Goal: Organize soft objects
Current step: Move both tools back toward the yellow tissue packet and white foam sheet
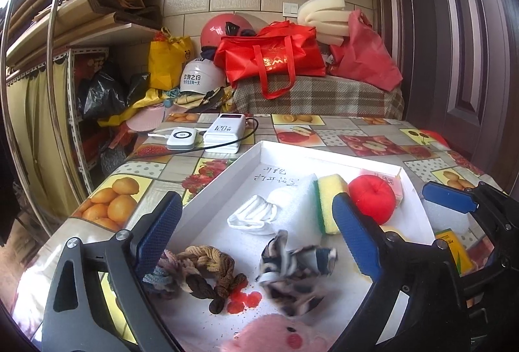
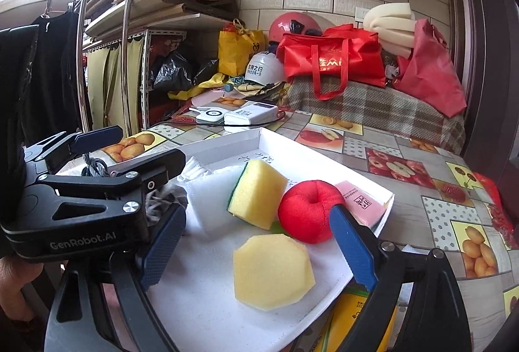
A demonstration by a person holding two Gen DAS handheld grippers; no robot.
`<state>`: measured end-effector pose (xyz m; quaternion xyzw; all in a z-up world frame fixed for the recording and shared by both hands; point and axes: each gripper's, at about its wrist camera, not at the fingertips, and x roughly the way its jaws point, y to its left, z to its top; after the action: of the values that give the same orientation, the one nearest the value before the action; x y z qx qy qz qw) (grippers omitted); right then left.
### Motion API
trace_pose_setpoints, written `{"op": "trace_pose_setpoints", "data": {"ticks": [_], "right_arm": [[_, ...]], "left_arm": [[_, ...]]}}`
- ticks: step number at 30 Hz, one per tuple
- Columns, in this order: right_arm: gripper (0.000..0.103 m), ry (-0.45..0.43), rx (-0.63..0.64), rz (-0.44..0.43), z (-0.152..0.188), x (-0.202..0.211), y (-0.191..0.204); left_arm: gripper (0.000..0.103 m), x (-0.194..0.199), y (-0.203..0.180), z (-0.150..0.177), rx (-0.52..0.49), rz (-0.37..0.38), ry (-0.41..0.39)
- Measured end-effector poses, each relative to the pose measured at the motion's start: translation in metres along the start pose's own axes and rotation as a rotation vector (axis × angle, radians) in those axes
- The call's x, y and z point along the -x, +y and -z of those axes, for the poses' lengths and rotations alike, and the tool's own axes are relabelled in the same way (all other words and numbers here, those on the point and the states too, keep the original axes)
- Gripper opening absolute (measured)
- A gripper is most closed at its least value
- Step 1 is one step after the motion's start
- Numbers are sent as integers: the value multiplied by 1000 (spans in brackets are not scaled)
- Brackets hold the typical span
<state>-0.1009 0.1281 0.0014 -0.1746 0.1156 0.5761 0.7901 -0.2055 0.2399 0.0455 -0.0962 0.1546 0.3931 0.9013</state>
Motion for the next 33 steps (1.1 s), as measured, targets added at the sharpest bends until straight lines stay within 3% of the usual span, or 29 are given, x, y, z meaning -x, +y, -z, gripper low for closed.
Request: {"op": "trace_pose_setpoints", "data": {"ticks": [8, 10, 23, 30, 33], "right_arm": [[92, -5, 1, 10, 0, 2, 1], [103, -6, -4, 23, 1, 3, 0], [103, -19, -17, 47, 0, 5, -3], [103, -120, -43, 30, 7, 31, -9], [103, -185, -89, -7, 12, 50, -20]], "left_arm": [[95, 1, -1, 0, 2, 2, -1], [95, 1, -1, 0, 3, 3, -2], [95, 2, -1, 0, 7, 6, -8], [95, 16, -4, -1, 22, 42, -69], [95, 20, -9, 2, 11, 40, -55]]}}
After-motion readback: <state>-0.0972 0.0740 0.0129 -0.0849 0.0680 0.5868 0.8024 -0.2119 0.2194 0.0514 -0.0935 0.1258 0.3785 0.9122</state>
